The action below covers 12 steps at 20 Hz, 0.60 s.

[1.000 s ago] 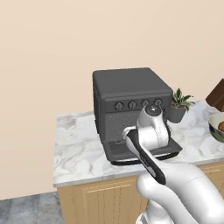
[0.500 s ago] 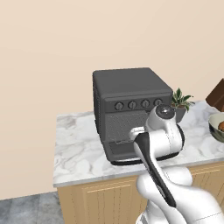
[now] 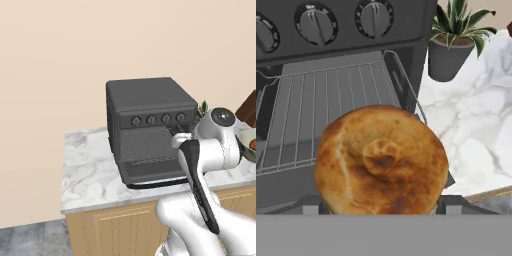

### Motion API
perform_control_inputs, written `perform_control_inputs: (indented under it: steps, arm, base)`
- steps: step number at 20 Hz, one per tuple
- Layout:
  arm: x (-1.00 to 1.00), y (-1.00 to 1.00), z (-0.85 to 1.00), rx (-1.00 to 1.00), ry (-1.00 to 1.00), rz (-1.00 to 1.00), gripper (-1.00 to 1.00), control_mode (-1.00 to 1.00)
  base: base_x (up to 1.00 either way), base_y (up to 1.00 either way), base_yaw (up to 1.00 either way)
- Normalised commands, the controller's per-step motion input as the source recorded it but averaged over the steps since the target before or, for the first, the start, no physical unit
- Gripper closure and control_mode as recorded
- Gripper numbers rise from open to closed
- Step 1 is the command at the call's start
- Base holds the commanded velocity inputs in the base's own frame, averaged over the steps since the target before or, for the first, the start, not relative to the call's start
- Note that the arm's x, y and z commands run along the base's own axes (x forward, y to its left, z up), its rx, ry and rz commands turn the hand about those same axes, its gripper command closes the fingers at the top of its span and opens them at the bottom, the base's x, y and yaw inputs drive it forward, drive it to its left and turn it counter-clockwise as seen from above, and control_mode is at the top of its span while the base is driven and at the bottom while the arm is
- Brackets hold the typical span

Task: Pick up the heated bread from the toaster oven and place it in the bowl. Then move the bread bowl to the dining counter.

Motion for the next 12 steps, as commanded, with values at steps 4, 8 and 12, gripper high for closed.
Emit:
perform_control_inputs:
  steps: [4, 8, 12]
  arm:
    - [-0.26, -1.0, 0.18, 0.14, 0.0, -0.16, 1.0, -1.0]
    - [-0.14, -1.0, 0.08, 0.09, 0.02, -0.22, 1.0, -1.0]
    - [0.0, -1.0, 0.04, 0.05, 0.08, -0.23, 1.0, -1.0]
  base:
    - [0.0, 0.0, 0.0]
    - [0.0, 0.0, 0.0]
    - [0.0, 0.0, 0.0]
